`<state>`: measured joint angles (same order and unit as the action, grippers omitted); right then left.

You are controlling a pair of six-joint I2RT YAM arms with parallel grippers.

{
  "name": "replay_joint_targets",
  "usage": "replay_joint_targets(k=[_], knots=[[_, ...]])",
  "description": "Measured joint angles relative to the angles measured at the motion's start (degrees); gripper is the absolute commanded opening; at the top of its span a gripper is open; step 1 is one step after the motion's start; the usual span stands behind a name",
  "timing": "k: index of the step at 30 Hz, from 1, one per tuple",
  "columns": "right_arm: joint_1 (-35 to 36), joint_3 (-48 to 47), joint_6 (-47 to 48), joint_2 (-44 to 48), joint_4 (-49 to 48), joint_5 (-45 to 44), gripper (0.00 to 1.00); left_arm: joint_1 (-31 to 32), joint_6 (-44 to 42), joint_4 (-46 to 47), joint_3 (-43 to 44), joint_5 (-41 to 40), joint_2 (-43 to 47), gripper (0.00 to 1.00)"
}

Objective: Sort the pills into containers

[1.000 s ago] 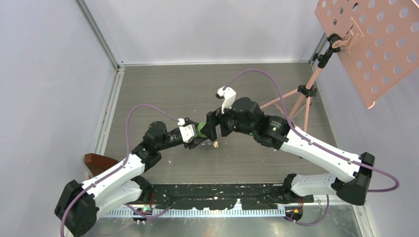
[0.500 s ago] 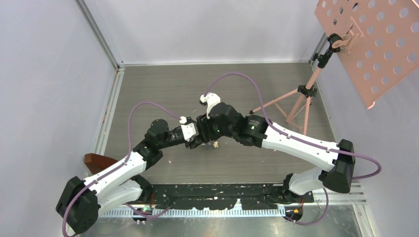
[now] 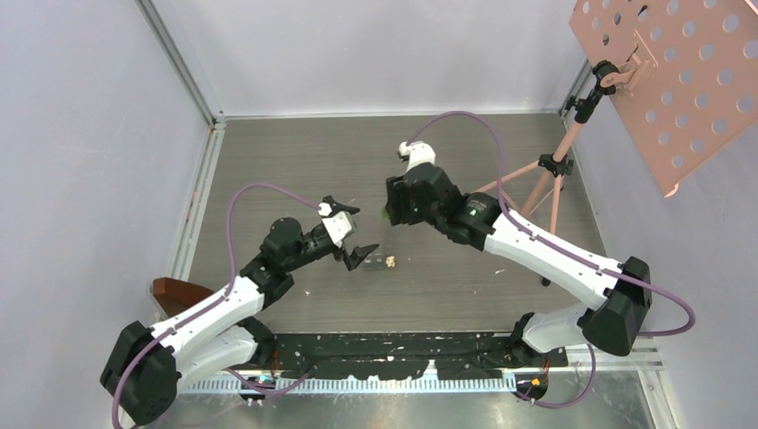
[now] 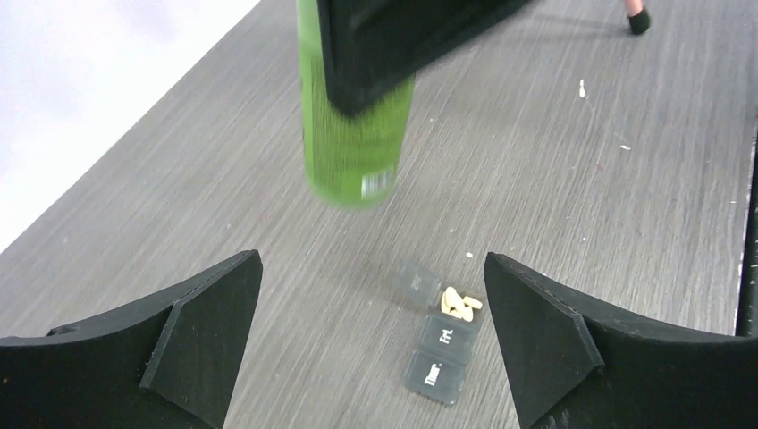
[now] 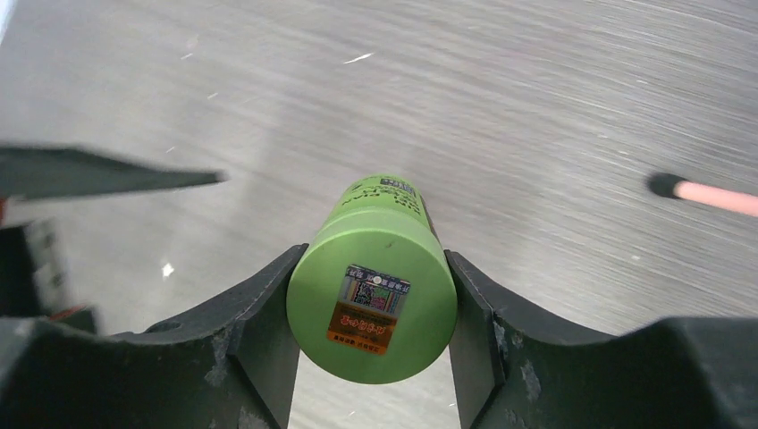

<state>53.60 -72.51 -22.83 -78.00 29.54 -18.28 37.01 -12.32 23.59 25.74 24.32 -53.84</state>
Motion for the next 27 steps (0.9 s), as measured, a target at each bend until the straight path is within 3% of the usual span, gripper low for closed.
replay_joint_targets(k=[8,13,16,18,23,25,26,27], knots=[[-16.5,4.2,1.6,-4.3,-1.3,1.5,0.3,0.0,4.9,1.1,-4.6,-10.5,1.0,0.99],[-20.8,4.2,3.0,-12.8,-3.3,3.0,0.31,0.0,12.4,-1.5,-4.0,-20.6,1.6,0.99],[-21.5,4.1,3.6,-18.3,-4.3,3.5,0.39,-0.2,16.4,-4.6,-2.4,-24.7,1.7,0.78],[-21.8,3.4,3.8,-20.5,-4.3,3.1,0.43,-0.3,18.3,-5.6,-2.2,-25.9,2.1,0.73],[-22.4,1.7,3.9,-22.5,-6.1,3.0,0.52,-0.3,23.1,-8.2,-2.5,-26.7,3.5,0.72],[-22.4,1.6,3.9,-22.7,-6.6,2.8,0.63,-0.3,24.6,-8.8,-2.8,-26.7,3.8,0.72],[-22.4,1.6,3.9,-22.7,-6.5,2.6,0.76,-0.3,25.3,-9.1,-3.1,-26.7,3.9,0.73],[-22.4,1.6,4.0,-22.7,-6.4,2.4,0.83,-0.3,25.8,-9.6,-3.3,-26.7,4.0,0.76]])
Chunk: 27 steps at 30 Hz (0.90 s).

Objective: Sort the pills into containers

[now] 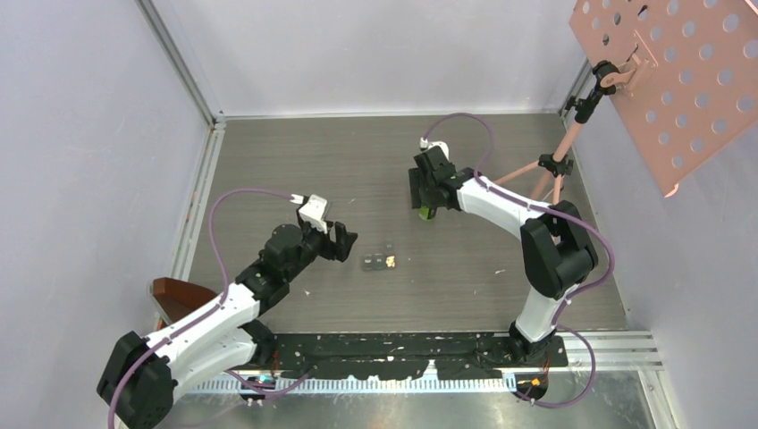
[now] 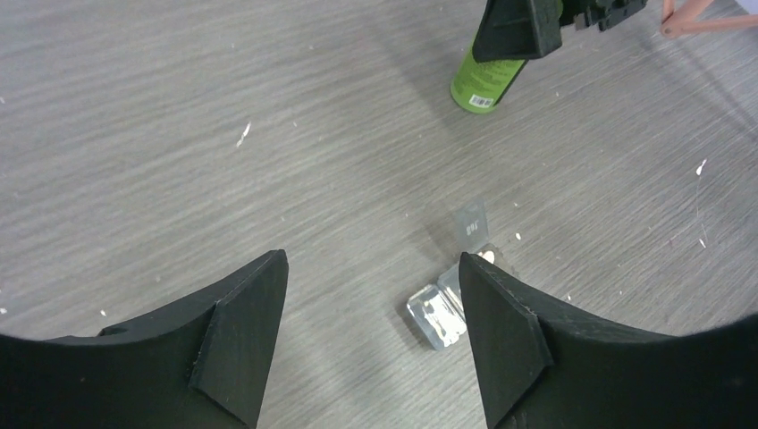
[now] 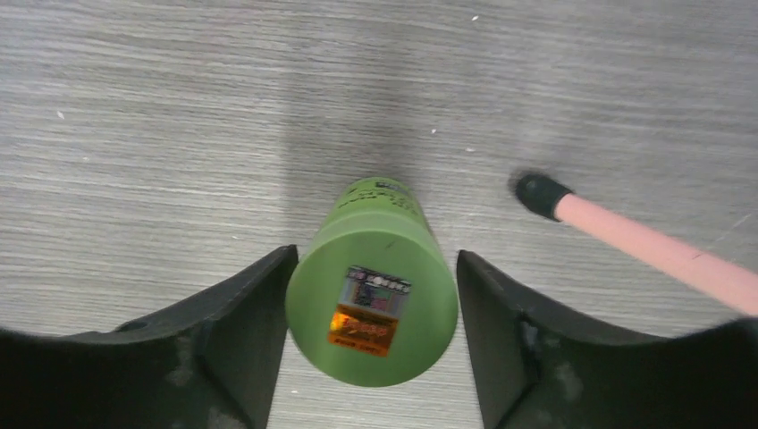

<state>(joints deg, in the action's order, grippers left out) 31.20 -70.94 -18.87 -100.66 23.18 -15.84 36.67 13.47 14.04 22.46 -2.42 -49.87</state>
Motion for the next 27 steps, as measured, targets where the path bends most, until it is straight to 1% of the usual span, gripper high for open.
replay_joint_targets(k=[1,3,5,10,13,16,18,20,21,22,23,25,27], knots=[[-0.1,0.0,0.0,0.0,0.0,-0.2,0.98,0.0,0.4,-0.3,-0.2,0.0,0.0,0.77],[-0.2,-0.2,0.5,0.0,0.2,-0.7,0.96,0.0,1.3,-1.2,-0.3,-0.1,0.1,0.8],[-0.2,-0.8,1.5,0.0,1.1,-1.0,0.95,0.0,2.3,-2.2,-0.3,-0.2,0.1,0.8],[-0.3,-3.5,4.0,1.8,2.8,-1.0,0.95,-0.8,6.6,-6.2,0.2,0.6,-0.8,0.73],[-0.3,-4.7,5.8,5.3,3.7,0.1,0.95,-1.2,10.4,-7.8,0.5,2.1,-2.7,0.72],[-0.3,-4.9,8.2,11.0,4.4,3.7,0.95,-1.6,14.6,-8.7,0.4,3.8,-4.4,0.7],[-0.2,-4.9,9.8,14.5,4.9,6.8,0.98,-1.6,16.9,-8.8,0.2,5.0,-5.1,0.68],[0.4,-5.0,11.5,17.6,5.6,10.5,0.9,-1.8,20.0,-8.7,-0.1,6.9,-6.0,0.65],[1.0,-5.0,12.2,18.6,5.9,12.2,0.8,-1.8,21.4,-8.7,-0.3,7.9,-6.6,0.63],[1.6,-5.1,12.8,19.1,6.1,13.6,0.75,-1.9,22.6,-8.7,-0.6,8.7,-7.1,0.61],[2.2,-5.4,13.0,19.3,6.3,14.9,0.67,-1.9,24.0,-8.4,-0.9,9.9,-7.8,0.6],[3.4,-5.8,13.2,18.5,6.9,17.9,0.59,-1.9,26.7,-8.2,-1.4,11.6,-9.3,0.57],[4.5,-5.8,12.9,17.0,7.4,19.8,0.57,-1.9,28.9,-7.7,-1.7,13.0,-11.0,0.56]])
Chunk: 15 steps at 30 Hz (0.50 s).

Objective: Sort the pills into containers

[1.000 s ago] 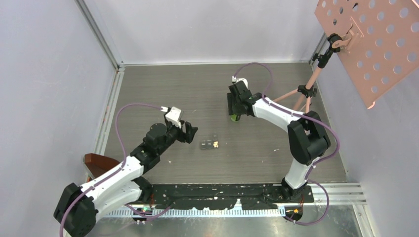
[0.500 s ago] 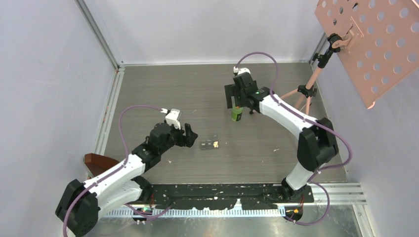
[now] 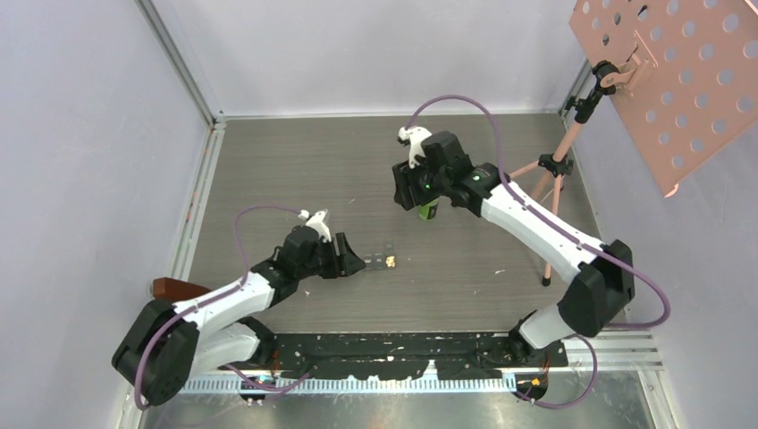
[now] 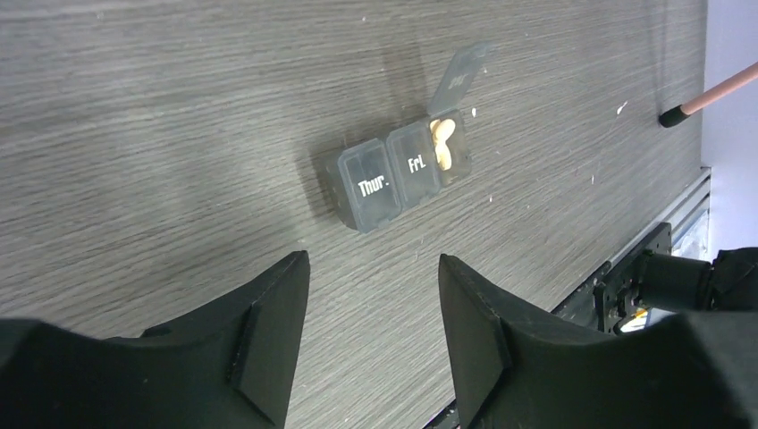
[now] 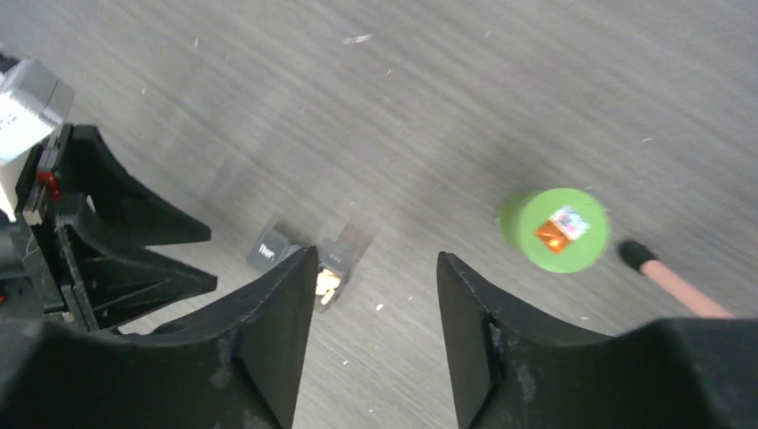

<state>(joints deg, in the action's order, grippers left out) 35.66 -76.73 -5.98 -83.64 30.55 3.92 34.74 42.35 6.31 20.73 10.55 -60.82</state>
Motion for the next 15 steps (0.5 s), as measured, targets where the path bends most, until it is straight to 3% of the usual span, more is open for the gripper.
replay_joint_targets(k=[15], knots=[[3.2,0.0,-2.9,-15.8,1.7,3.1,0.48,-0.3,10.1,9.9,0.7,1.7,-15.4,0.52]])
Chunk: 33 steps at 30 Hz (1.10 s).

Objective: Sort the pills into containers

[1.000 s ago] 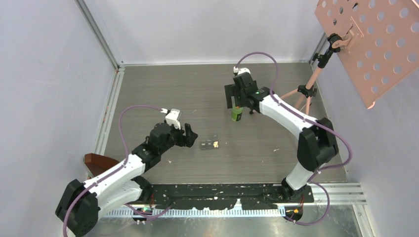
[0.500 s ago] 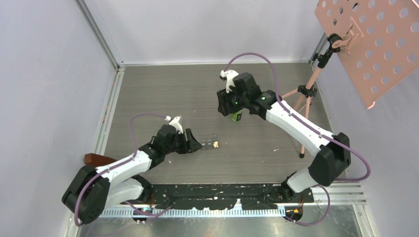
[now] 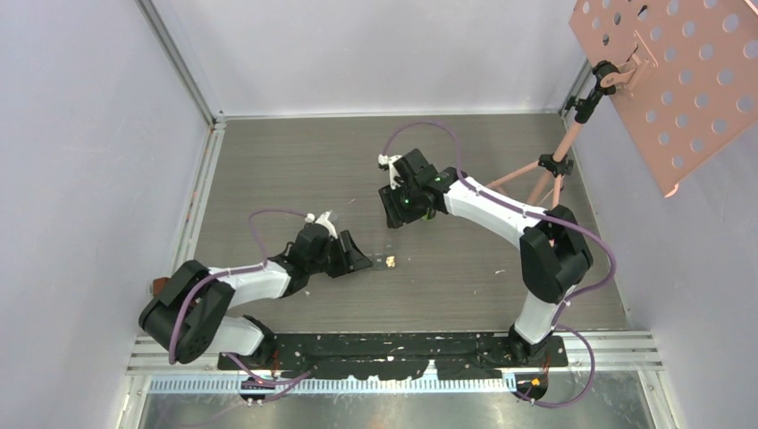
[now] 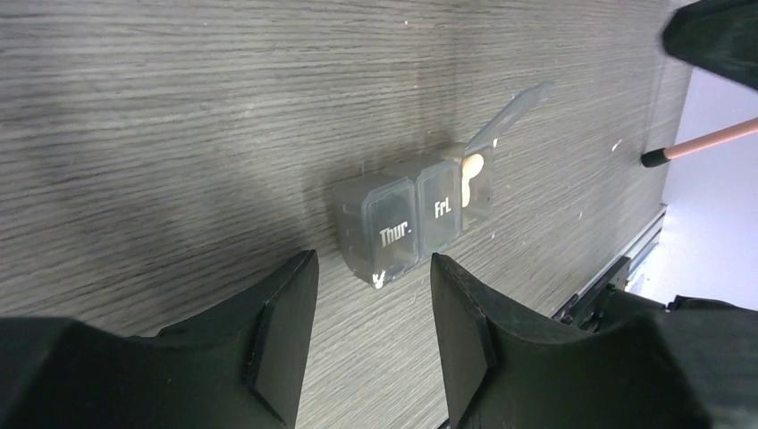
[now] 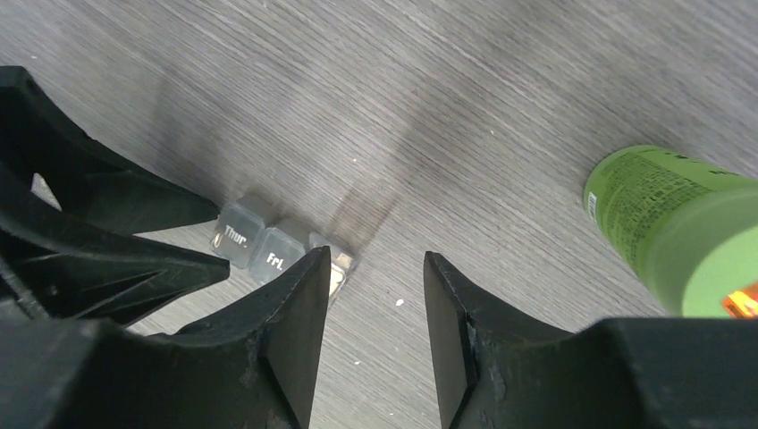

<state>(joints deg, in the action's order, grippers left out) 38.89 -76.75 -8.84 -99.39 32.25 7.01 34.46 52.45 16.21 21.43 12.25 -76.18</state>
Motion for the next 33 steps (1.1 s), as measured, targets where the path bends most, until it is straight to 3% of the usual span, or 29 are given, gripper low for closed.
replay_joint_targets(k=[8,15,33], knots=[[0.0,0.0,-0.8,-4.3,-0.2,0.9,0.44,0.0,1.4,3.9,-0.1,0.3,-1.8,0.53],[0.2,1.0,-1.8,-4.6,-1.4,1.5,0.43,0.3,-1.1,-1.9,2.9,-2.3,-2.8,0.35],[0.9,3.7,-2.5,-4.6,-2.6,2.4,0.38,3.5,-2.4,-7.6,9.6,-5.4,-6.7,0.34]])
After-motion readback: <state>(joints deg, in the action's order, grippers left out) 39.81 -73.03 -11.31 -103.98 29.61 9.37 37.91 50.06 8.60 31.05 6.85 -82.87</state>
